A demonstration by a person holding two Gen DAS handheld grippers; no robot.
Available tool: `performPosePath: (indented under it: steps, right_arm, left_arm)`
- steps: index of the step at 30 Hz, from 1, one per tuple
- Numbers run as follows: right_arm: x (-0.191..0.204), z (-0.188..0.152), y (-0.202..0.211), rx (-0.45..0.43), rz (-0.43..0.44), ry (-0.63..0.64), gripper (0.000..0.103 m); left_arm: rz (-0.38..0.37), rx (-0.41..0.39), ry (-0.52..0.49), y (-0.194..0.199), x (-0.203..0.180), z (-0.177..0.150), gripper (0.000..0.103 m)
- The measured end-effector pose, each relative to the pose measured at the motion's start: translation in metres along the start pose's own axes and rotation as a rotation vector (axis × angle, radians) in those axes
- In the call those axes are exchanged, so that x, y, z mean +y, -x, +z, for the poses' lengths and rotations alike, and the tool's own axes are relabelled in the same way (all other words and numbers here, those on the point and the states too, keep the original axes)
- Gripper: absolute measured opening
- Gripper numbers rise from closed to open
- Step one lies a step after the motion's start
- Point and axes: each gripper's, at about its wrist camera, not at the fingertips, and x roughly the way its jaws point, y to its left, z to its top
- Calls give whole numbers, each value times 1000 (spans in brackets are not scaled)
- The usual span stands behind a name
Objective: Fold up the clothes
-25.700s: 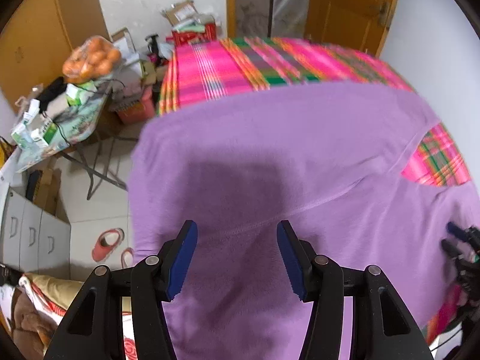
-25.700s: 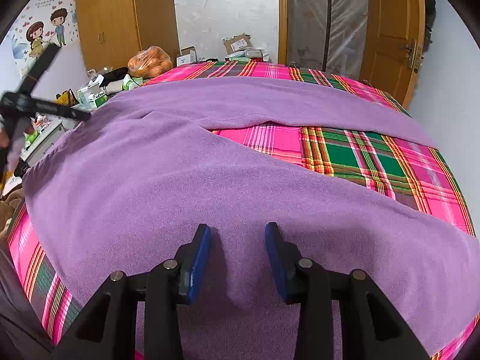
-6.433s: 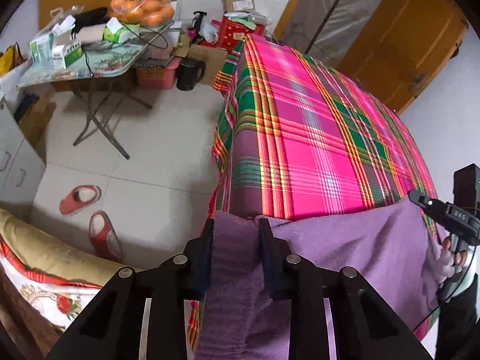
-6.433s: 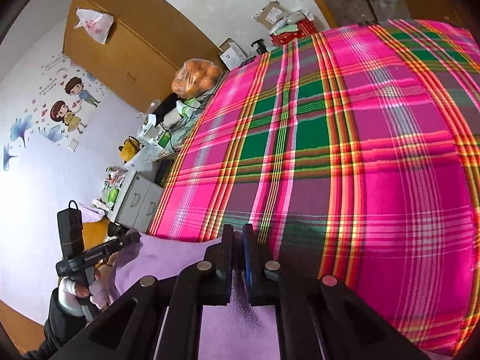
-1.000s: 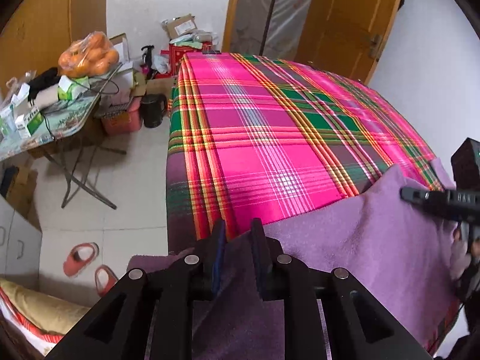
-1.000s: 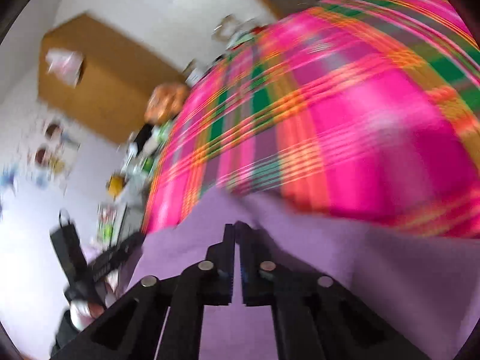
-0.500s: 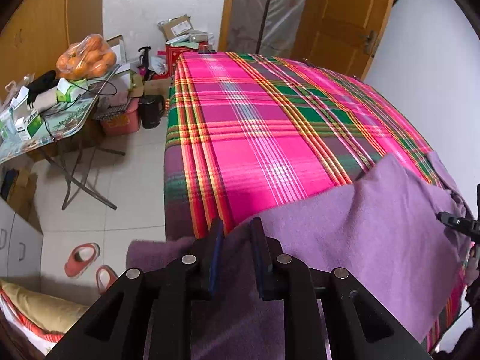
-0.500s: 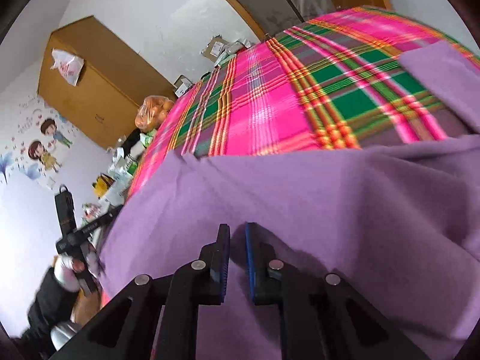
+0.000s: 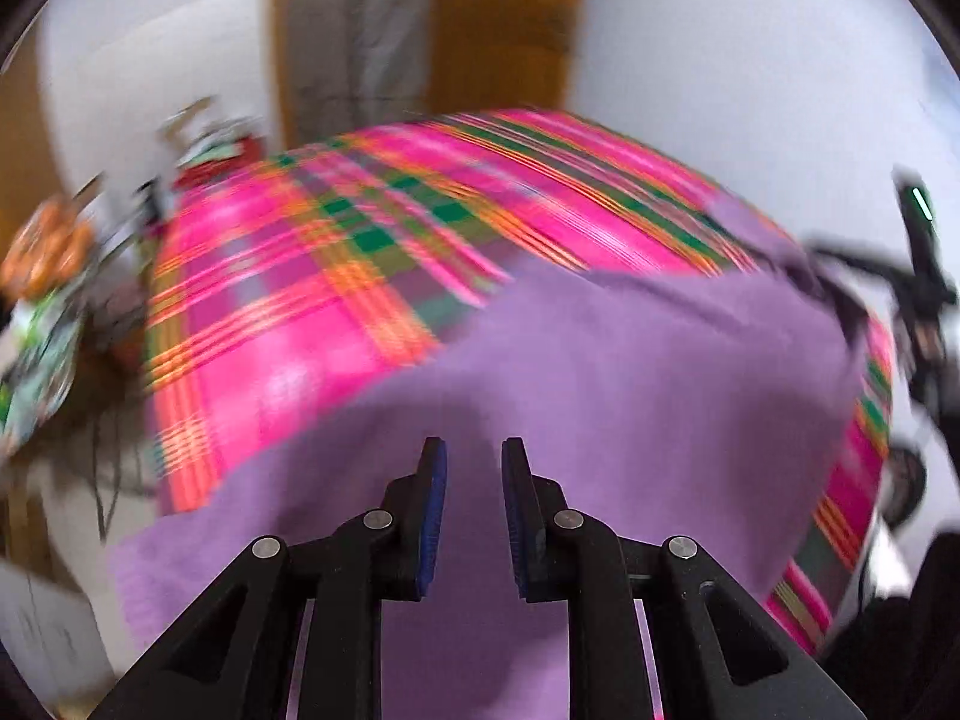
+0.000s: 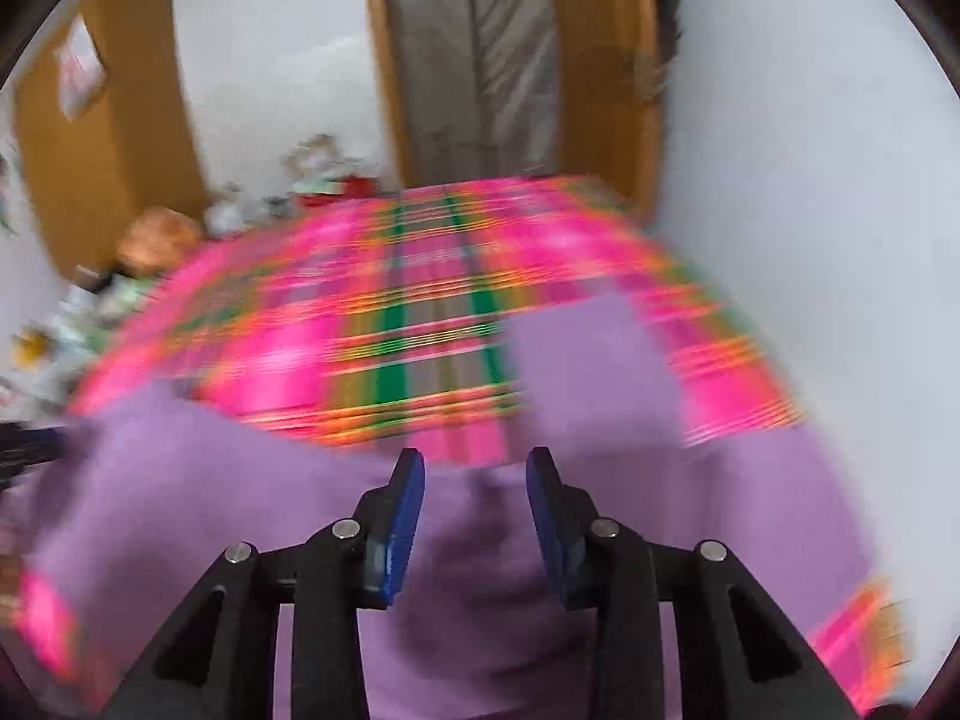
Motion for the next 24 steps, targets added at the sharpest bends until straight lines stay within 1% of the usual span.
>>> performPosePath:
  steps: [1,3,6,8,13,14,15,16,19,20,22,24]
  right_arm:
    - [-6,2,-5,17,-27,18,36]
    - [-11,9,-20,65,-49,59,36]
    - [-7,17,-46,130,-68,136,36]
    - [-7,19,-61,181,-51,151,36]
    - [-24,27,-65,191,-35,87,36]
    - [-28,28,-66,193,-32,74,28]
    - [-31,30,-67,196,-29,61,8]
    - [-35,31,-68,198,-26,49,5]
    - [-45,36,-71,204,-16,10,4]
    - [-52,37,-64,185,-7,-17,4]
    - [-73,38,-37,105,17,-102,4]
    - [-96,31,-9,38,1,-194,4]
  left_arm:
    - [-12,18,-37,-5,-10,-1,19]
    - [-27,54,-114,-15,-29,-4,19]
    - [-35,86,-164,-25,-40,-5,19]
    - [-41,95,-154,-27,-39,-3,19]
    - [-46,94,-123,-30,-32,3,19]
    - [-47,95,-123,-30,-31,2,19]
    - [-48,96,-124,-29,-31,1,19]
    - [-49,96,-126,-30,-32,1,19]
    - [-53,95,-126,-32,-33,1,19]
    - [-55,94,-124,-32,-32,2,19]
    - [-59,94,-118,-31,-31,2,19]
    - [-62,94,-114,-31,-30,2,19]
